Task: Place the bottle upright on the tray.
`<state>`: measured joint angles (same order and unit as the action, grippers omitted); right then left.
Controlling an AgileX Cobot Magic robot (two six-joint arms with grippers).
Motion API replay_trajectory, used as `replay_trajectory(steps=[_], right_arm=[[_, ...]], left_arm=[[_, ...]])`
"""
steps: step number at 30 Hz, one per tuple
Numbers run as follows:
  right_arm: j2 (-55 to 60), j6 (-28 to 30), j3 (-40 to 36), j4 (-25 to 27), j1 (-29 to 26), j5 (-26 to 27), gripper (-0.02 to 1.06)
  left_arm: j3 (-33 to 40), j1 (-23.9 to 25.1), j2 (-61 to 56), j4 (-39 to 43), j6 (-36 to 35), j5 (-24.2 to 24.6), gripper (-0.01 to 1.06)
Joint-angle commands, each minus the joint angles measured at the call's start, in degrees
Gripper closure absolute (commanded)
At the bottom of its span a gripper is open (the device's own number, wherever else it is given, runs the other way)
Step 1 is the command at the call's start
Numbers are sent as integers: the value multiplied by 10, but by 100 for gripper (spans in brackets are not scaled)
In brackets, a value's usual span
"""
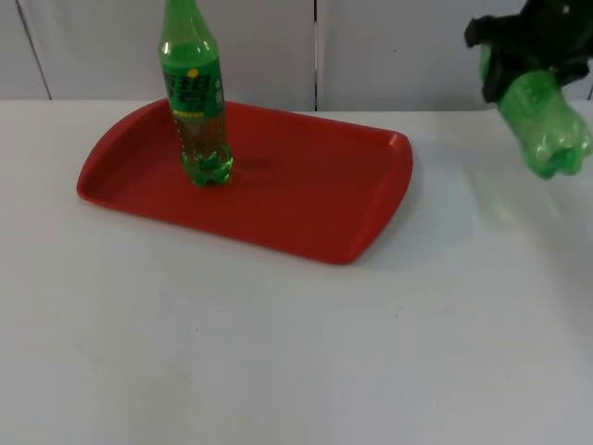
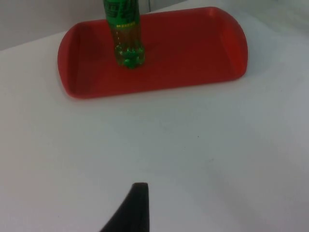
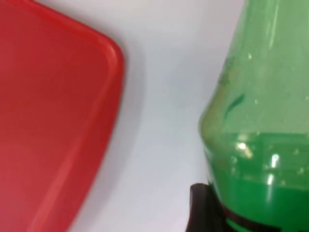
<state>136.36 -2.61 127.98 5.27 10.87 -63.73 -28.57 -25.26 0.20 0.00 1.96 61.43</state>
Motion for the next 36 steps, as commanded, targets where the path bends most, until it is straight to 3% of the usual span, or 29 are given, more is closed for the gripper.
replay_trajectory(steps=[1, 3, 8, 18, 25, 28, 29, 34, 36], right_arm=[[-25, 8, 4, -27, 2, -32, 105], [-46, 22, 4, -43, 2, -62, 105], [-92, 26, -14, -46, 4, -62, 105], [-243, 41, -149, -46, 11, -31, 105], [-401, 59, -313, 11, 11, 104, 105], [-473, 96, -401, 57, 11, 183, 105], [-473, 96, -401, 57, 11, 183, 105], [-579, 168, -550, 126, 11, 338, 105], [-597, 194, -579, 145, 11, 362, 105]], left_arm=[[2, -4, -2, 3, -2, 1, 0], [2, -4, -2, 3, -2, 1, 0], [2, -4, -2, 3, -2, 1, 0], [2, -4, -2, 3, -2, 1, 0], [2, -4, -2, 3, -2, 1, 0], [2, -4, -2, 3, -2, 1, 0], [2, -4, -2, 3, -2, 1, 0], [2, -4, -2, 3, -2, 1, 0], [2, -4, -2, 3, -2, 1, 0]])
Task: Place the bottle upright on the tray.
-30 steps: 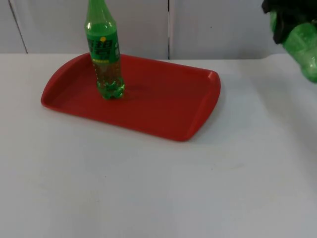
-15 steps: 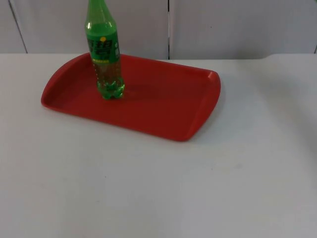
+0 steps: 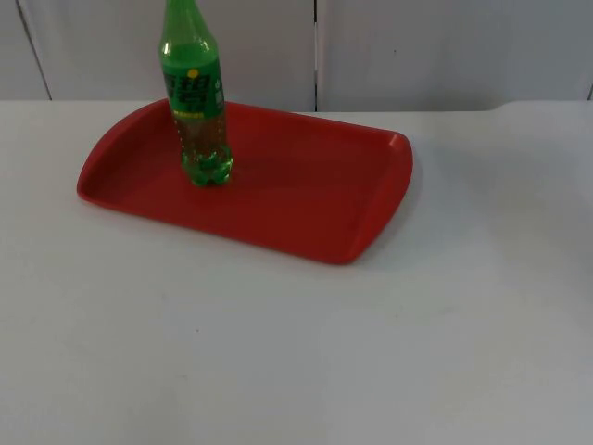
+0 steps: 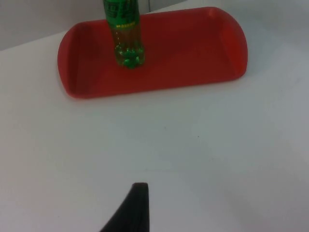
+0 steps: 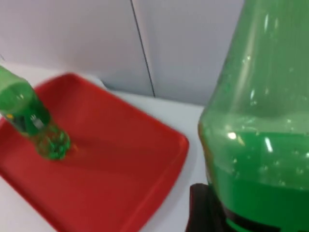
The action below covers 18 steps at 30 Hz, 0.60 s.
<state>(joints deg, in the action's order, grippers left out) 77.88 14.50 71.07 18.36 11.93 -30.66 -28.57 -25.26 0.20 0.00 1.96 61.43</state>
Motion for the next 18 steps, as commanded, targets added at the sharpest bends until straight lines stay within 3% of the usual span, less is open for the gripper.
replay_trajectory(steps=[1, 3, 4, 6, 8, 10, 14, 15, 18], right_arm=[[-29, 44, -37, 35, 1, 59, 105], [-55, 102, -85, 91, 3, 118, 105], [-55, 102, -85, 91, 3, 118, 105], [-76, 161, -133, 131, 20, 176, 105], [-86, 198, -169, 137, 55, 238, 105], [-88, 203, -185, 137, 73, 265, 105], [-81, 211, -238, 133, 174, 426, 105], [-81, 211, -238, 133, 174, 426, 105], [-60, 211, -250, 133, 230, 501, 105]], left_arm=[[2, -4, -2, 3, -2, 1, 0], [2, -4, -2, 3, -2, 1, 0], [2, -4, -2, 3, -2, 1, 0], [2, -4, -2, 3, -2, 1, 0], [2, -4, -2, 3, -2, 1, 0], [2, -4, -2, 3, -2, 1, 0], [2, -4, -2, 3, -2, 1, 0], [2, -4, -2, 3, -2, 1, 0], [2, -4, -2, 3, -2, 1, 0]])
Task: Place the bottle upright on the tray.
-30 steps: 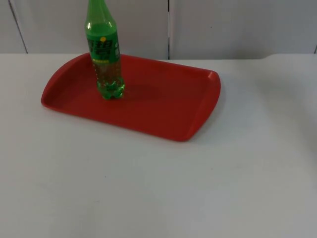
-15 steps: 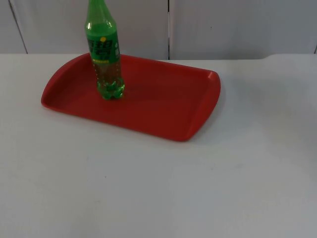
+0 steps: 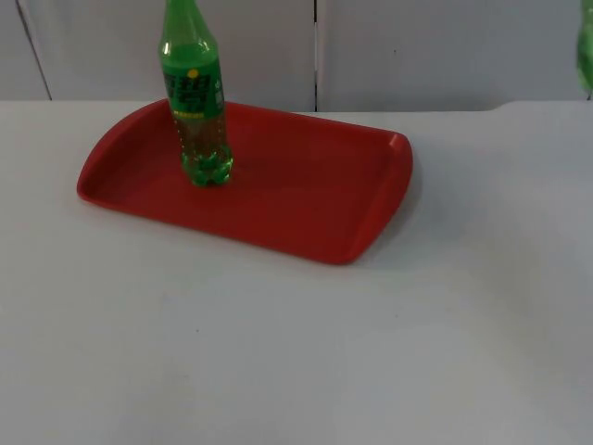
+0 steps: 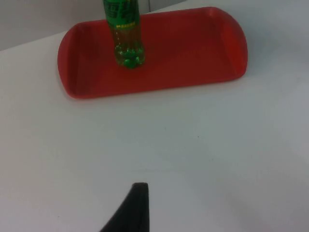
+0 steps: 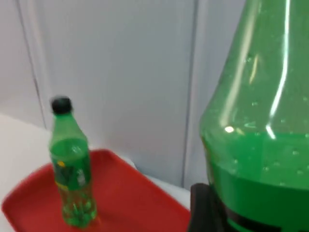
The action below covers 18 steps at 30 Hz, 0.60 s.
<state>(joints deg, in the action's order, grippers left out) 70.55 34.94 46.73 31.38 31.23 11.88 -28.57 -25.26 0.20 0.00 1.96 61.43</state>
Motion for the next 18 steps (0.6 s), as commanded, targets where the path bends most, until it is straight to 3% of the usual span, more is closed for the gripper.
replay_trajectory(steps=[1, 2, 4, 6, 8, 10, 12, 18], right_arm=[[22, 7, -6, 2, 51, 96, 105], [22, 7, -6, 2, 51, 96, 105], [52, 0, -6, 2, 75, 145, 105], [92, -1, -6, 2, 99, 230, 105], [101, -7, -6, 2, 103, 241, 105], [145, -49, -5, -2, 108, 314, 105], [178, -49, -5, -30, 106, 341, 105], [226, -69, -5, -42, 106, 424, 105]], left_arm=[[2, -4, -2, 3, -2, 1, 0], [2, -4, -2, 3, -2, 1, 0], [2, -4, -2, 3, -2, 1, 0], [2, -4, -2, 3, -2, 1, 0], [2, -4, -2, 3, -2, 1, 0], [2, -4, -2, 3, -2, 1, 0], [2, -4, -2, 3, -2, 1, 0], [2, -4, -2, 3, -2, 1, 0]])
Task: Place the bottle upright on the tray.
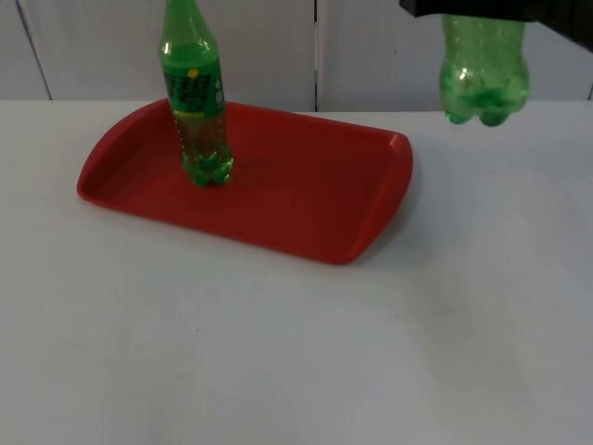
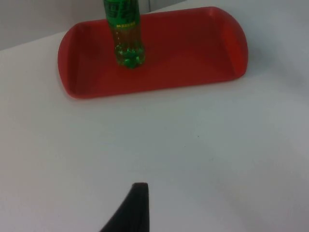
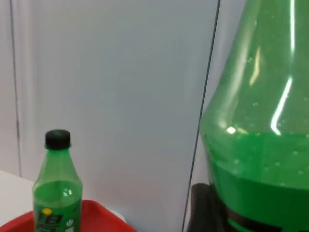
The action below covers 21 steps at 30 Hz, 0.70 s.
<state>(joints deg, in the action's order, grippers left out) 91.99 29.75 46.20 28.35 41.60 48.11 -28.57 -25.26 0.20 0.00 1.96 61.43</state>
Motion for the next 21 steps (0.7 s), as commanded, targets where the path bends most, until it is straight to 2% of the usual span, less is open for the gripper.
replay_trajectory(steps=[1, 5, 6, 8, 10, 17, 21], right_arm=[[12, -17, 0, -11, 3, 62, 105], [52, -60, 0, -28, 3, 167, 105], [52, -60, 0, -28, 3, 167, 105], [79, -80, 0, -54, 1, 217, 105], [108, -96, 1, -82, 1, 219, 105], [188, -112, 61, -87, 1, 219, 105], [256, -112, 144, -87, 1, 219, 105]], left_arm=[[2, -4, -2, 3, -2, 1, 0], [2, -4, -2, 3, -2, 1, 0], [2, -4, -2, 3, -2, 1, 0], [2, -4, -2, 3, -2, 1, 0], [2, -4, -2, 3, -2, 1, 0], [2, -4, -2, 3, -2, 1, 0], [2, -4, -2, 3, -2, 1, 0]])
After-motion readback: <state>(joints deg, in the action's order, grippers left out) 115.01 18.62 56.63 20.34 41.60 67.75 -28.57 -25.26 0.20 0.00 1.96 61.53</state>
